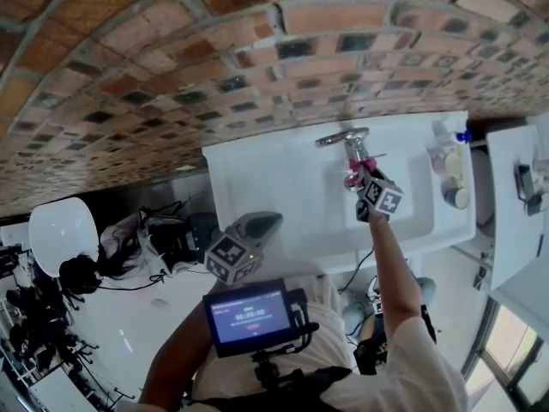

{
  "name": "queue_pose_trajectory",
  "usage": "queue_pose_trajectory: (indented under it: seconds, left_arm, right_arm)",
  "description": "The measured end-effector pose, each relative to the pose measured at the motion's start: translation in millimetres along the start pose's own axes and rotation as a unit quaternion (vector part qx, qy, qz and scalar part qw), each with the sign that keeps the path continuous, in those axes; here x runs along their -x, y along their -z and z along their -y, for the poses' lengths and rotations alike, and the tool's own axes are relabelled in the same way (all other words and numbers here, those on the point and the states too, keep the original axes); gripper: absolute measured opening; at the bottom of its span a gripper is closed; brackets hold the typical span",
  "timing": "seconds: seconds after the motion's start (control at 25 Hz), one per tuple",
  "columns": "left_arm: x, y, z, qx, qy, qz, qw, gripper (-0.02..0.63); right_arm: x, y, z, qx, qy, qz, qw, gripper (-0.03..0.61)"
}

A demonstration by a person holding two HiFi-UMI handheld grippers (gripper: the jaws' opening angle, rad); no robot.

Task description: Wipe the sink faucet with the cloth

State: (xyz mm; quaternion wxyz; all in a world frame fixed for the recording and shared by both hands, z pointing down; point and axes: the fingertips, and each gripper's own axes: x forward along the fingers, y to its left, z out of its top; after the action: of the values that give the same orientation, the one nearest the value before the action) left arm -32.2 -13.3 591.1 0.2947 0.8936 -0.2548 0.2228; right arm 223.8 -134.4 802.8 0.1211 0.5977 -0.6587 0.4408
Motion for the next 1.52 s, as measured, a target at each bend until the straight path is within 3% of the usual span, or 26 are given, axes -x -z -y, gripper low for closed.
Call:
queue_pose_trajectory:
  seconds: [1.0,1.28,1.52]
  left_arm:
    - [7.6,0.4,9.6,-0.006,-0.004,0.009,0.9999,-0.008]
    - [8.7,1.8,14.2,-0.007,-0.005,0.011,0.9999,-0.009]
    - [11.4,-0.7,19.3,-0.01,-0.007,0.017,0.9998,-0.009]
  right_arm:
    - [44.8,-63.0,26.7,-0.037,0.006,0.076,0.996,0.092]
    - [57.8,-90.5,18.1,-0.034,-0.015,0.114,0.993,0.094]
    - [62.6,-123.5,-9.2,0.005,-0.038,0.138,0.99,0.094]
